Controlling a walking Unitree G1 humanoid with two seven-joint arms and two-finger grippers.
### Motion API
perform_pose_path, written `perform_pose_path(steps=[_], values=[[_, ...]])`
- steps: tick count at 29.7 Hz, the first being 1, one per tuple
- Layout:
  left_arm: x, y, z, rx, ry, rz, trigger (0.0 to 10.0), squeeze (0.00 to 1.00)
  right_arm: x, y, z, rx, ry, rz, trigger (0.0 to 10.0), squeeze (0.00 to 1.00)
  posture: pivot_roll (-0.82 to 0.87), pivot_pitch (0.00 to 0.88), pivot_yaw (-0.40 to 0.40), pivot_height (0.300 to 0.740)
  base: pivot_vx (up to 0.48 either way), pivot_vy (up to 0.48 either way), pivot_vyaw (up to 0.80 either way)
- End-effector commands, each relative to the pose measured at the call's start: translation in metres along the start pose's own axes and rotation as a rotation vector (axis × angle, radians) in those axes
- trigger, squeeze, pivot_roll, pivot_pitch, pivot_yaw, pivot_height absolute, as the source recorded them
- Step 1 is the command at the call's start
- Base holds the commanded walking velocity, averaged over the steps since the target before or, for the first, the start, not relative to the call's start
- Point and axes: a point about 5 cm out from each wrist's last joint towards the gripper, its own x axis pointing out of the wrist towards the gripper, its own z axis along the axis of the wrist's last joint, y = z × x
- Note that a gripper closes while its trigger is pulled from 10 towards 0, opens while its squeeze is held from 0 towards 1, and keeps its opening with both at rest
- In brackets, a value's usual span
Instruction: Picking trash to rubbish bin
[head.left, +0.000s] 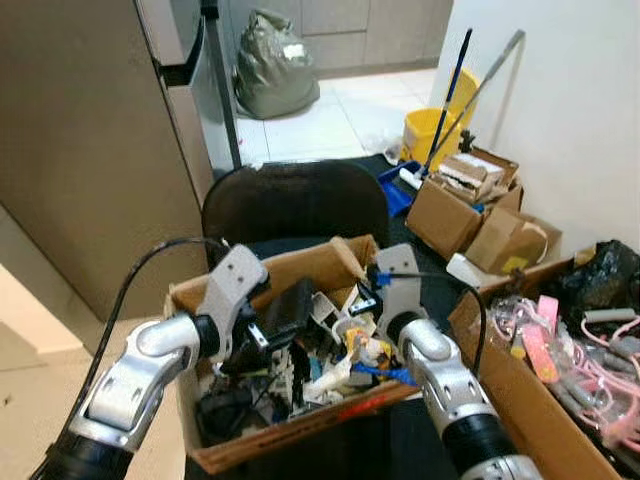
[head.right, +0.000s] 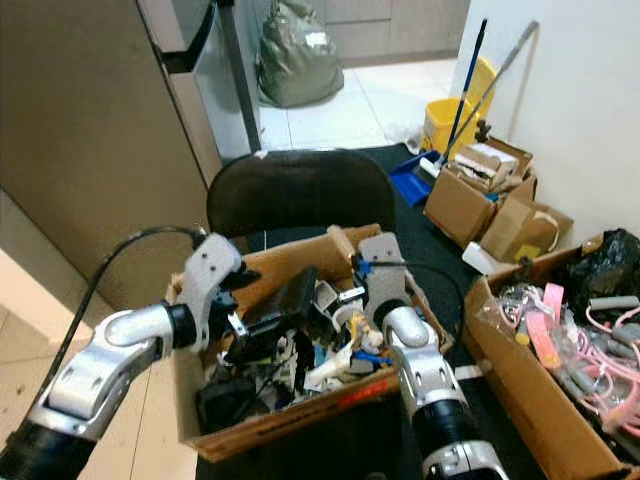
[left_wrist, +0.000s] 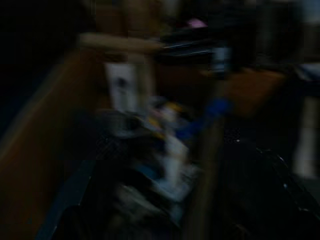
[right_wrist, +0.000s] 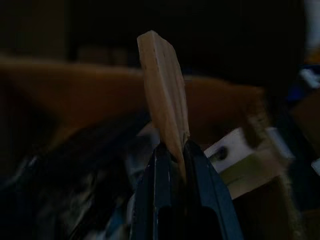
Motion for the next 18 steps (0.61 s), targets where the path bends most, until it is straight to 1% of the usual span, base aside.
perform_pose_path(steps=[1, 6, 9, 10, 11, 12, 15, 16, 17, 18], values=[[-0.002, -0.004, -0.001, -0.002, 0.023, -0.036, 10.0, 0.0, 0.003, 0.009, -0.002, -0.016, 0.016, 0.044, 10.0, 0.0, 0.05, 0.123, 0.064, 0.74, 0.0, 0.0, 0.0], [-0.002, -0.003, -0.001, -0.011, 0.024, -0.033, 10.0, 0.0, 0.007, 0.015, 0.0, -0.019, 0.012, 0.062, 10.0, 0.0, 0.06, 0.123, 0.061, 0.74, 0.0, 0.0, 0.0], [-0.002, -0.004, -0.002, -0.003, 0.037, -0.033, 10.0, 0.0, 0.008, 0.019, 0.0, 0.008, 0.009, 0.086, 10.0, 0.0, 0.06, 0.123, 0.061, 0.74, 0.0, 0.0, 0.0], [-0.003, -0.004, -0.002, -0.004, 0.044, -0.036, 10.0, 0.0, 0.008, 0.02, 0.001, 0.033, 0.008, 0.107, 10.0, 0.19, 0.06, 0.123, 0.061, 0.74, 0.0, 0.0, 0.0], [-0.004, -0.004, -0.001, -0.009, 0.051, -0.043, 10.0, 0.0, 0.008, 0.021, 0.001, 0.05, 0.006, 0.119, 10.0, 1.0, 0.06, 0.126, 0.062, 0.74, 0.0, 0.0, 0.0], [-0.004, -0.004, -0.001, -0.013, 0.055, -0.049, 10.0, 0.0, 0.008, 0.02, 0.002, 0.054, 0.006, 0.113, 10.0, 1.0, 0.06, 0.126, 0.062, 0.74, 0.0, 0.0, 0.0], [-0.005, -0.004, 0.0, -0.019, 0.058, -0.054, 10.0, 0.0, 0.008, 0.015, 0.002, 0.018, 0.007, 0.058, 10.0, 1.0, 0.06, 0.126, 0.063, 0.74, 0.0, 0.0, 0.0], [-0.005, -0.004, 0.0, -0.013, 0.061, -0.048, 10.0, 0.0, 0.008, 0.009, 0.001, 0.046, 0.006, 0.009, 10.0, 0.12, 0.05, 0.128, 0.065, 0.74, 0.0, 0.0, 0.0], [-0.005, -0.003, 0.0, -0.008, 0.064, -0.043, 10.0, 0.0, 0.008, 0.006, 0.0, 0.07, 0.006, -0.022, 10.0, 0.12, 0.05, 0.128, 0.065, 0.74, 0.0, 0.0, 0.0], [-0.005, -0.003, 0.0, -0.008, 0.064, -0.043, 10.0, 0.0, 0.008, 0.006, 0.0, 0.07, 0.006, -0.022, 10.0, 0.12, 0.05, 0.128, 0.065, 0.74, 0.0, 0.0, 0.0]])
